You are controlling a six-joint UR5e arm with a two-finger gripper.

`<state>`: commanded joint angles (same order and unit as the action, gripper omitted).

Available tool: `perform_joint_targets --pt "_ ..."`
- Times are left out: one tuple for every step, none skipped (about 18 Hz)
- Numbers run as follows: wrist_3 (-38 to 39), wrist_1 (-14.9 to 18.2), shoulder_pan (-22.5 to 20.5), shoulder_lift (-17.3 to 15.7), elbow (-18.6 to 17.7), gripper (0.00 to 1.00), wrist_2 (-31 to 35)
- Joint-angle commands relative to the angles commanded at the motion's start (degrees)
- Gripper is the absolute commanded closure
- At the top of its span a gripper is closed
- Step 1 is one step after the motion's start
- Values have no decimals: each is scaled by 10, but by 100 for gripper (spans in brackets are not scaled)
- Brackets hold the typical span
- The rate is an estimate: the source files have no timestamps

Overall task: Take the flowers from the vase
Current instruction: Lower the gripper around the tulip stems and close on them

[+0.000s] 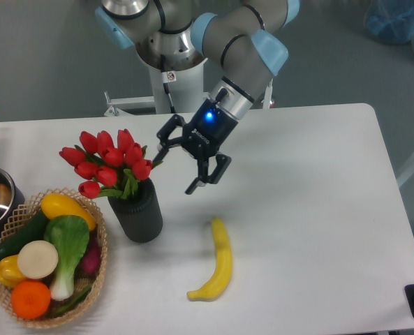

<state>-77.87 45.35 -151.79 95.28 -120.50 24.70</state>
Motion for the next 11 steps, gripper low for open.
perform_joint_targets --pt "0 0 9 0 -4 0 0" --pt "-2 0 16 -3 -10 0 1" --pt "-5 0 18 -4 -17 0 2" --pt "-13 0 18 -5 -24 0 2" --pt "-29 0 19 -7 -31 0 2" --pt "-33 0 24 -7 -32 0 2" --pt "-35 0 27 -6 -32 0 3" --pt "-34 1 28 -7 -33 0 3" --pt "-33 1 31 -7 -35 0 3" --pt "-33 1 33 -8 -38 0 3" --pt "-35 1 40 -7 -41 0 3"
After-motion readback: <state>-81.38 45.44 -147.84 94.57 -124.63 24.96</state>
